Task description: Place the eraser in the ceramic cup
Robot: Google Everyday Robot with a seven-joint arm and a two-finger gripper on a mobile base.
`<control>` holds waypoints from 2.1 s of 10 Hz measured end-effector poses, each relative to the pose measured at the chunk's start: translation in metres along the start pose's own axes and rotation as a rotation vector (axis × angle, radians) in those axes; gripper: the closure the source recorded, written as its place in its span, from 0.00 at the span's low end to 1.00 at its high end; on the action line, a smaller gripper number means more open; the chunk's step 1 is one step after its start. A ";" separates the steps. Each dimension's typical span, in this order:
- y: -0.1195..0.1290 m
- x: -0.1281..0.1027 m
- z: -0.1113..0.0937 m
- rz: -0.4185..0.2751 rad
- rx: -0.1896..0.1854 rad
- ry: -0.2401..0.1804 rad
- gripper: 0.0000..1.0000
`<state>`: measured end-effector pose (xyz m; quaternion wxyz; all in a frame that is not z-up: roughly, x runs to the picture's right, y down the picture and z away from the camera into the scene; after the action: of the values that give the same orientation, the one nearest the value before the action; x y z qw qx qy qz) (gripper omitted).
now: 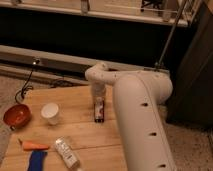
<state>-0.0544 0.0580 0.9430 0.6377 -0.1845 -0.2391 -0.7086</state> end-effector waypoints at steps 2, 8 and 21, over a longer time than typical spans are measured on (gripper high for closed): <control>-0.010 0.009 -0.019 -0.012 0.020 0.083 0.85; -0.126 0.002 -0.115 -0.281 0.171 0.347 1.00; -0.260 -0.061 -0.235 -0.643 0.440 0.738 1.00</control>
<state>-0.2944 -0.0089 0.6892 0.4536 0.2975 -0.1866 -0.8191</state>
